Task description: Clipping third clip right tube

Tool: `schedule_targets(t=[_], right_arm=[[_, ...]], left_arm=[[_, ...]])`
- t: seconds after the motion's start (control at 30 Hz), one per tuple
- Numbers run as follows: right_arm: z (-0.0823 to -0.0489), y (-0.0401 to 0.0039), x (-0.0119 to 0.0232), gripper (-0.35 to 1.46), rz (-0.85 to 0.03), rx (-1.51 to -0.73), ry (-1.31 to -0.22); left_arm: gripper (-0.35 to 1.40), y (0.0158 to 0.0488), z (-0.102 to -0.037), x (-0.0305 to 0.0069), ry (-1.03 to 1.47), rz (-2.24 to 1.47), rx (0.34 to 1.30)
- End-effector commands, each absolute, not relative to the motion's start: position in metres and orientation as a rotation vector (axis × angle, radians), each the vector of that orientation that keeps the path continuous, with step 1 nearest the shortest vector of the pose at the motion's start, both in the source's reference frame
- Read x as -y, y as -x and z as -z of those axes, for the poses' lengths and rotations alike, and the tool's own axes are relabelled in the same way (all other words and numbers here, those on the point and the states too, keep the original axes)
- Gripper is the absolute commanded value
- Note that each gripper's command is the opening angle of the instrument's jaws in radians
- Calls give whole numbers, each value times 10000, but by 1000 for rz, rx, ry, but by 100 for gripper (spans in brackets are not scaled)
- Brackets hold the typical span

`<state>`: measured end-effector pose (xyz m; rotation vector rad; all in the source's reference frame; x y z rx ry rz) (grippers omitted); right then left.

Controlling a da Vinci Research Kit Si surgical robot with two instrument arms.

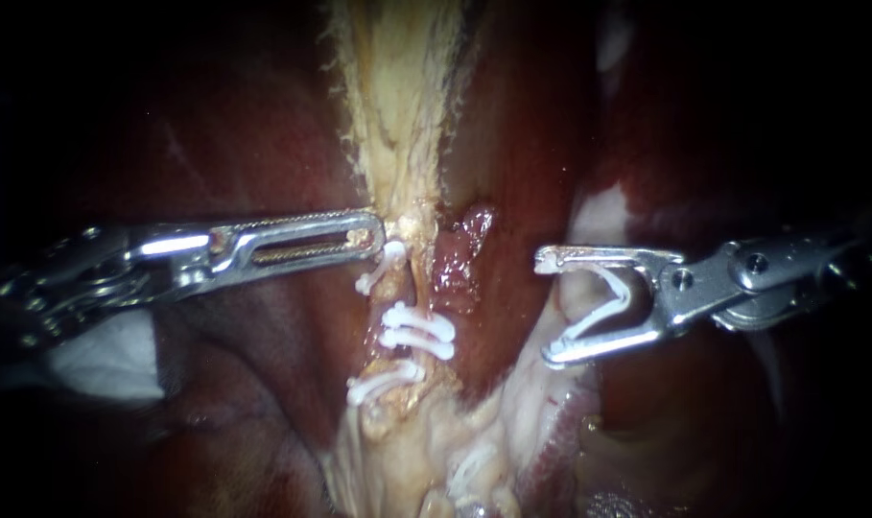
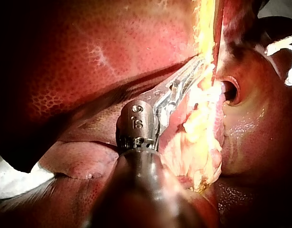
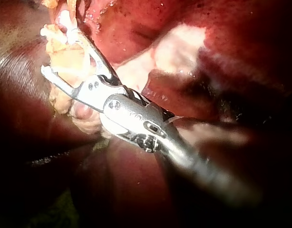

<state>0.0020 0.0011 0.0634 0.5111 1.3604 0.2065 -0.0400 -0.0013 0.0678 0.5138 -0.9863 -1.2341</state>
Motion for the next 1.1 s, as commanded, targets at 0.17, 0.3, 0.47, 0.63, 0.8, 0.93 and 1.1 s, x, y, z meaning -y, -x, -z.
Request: schedule_targets(t=[0.17,0.3,0.47,0.63,0.8,0.93,1.1], right_arm=[[-633,-21,-11,60,-212,-1360,-515],[-635,-22,-9,60,-218,-1363,-526],[-645,-34,-1,60,-228,-1358,-541],[-666,-56,14,60,-238,-1341,-570],[-686,-76,20,60,-255,-1328,-590],[-697,-90,15,60,-279,-1318,-599],[-709,-112,7,60,-299,-1316,-626]], left_arm=[[-35,400,-675,16,-516,1233,986],[-35,396,-669,17,-519,1232,986],[-35,383,-658,16,-530,1229,985],[-35,366,-643,13,-535,1231,998],[-35,355,-627,13,-534,1238,1011],[-35,353,-616,16,-536,1241,1023],[-35,350,-604,19,-538,1243,1031]])
